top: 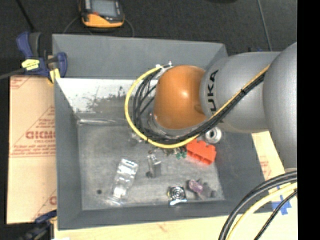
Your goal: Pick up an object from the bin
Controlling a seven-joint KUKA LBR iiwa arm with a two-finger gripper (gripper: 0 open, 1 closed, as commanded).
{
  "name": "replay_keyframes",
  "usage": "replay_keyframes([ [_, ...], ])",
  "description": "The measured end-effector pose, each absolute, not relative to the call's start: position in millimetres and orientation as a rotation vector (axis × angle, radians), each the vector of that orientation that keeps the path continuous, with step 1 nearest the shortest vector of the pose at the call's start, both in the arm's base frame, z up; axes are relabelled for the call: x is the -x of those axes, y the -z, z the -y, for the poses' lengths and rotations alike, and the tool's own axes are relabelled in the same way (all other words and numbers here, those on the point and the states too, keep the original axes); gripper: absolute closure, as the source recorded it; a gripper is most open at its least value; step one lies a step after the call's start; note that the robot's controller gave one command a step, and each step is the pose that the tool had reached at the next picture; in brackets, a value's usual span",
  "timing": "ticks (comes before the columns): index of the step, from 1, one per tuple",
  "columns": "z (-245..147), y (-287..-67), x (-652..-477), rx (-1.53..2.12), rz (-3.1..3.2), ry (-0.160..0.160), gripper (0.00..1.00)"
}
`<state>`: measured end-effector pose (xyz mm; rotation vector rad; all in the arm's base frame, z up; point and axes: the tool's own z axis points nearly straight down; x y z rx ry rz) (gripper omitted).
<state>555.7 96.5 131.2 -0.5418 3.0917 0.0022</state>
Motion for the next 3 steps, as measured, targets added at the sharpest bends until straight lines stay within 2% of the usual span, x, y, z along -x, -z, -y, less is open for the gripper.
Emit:
replay_keyframes([
  [1,-111.6,-68.8,-556.4,0.987,-2.984,-0.001,0.0],
  [2,-111.3,-71.0,-557.9,0.979,-2.982,0.0,1.0],
  [3,-116.9,-208.9,-570.4,0.892,-2.999,0.003,1.0],
])
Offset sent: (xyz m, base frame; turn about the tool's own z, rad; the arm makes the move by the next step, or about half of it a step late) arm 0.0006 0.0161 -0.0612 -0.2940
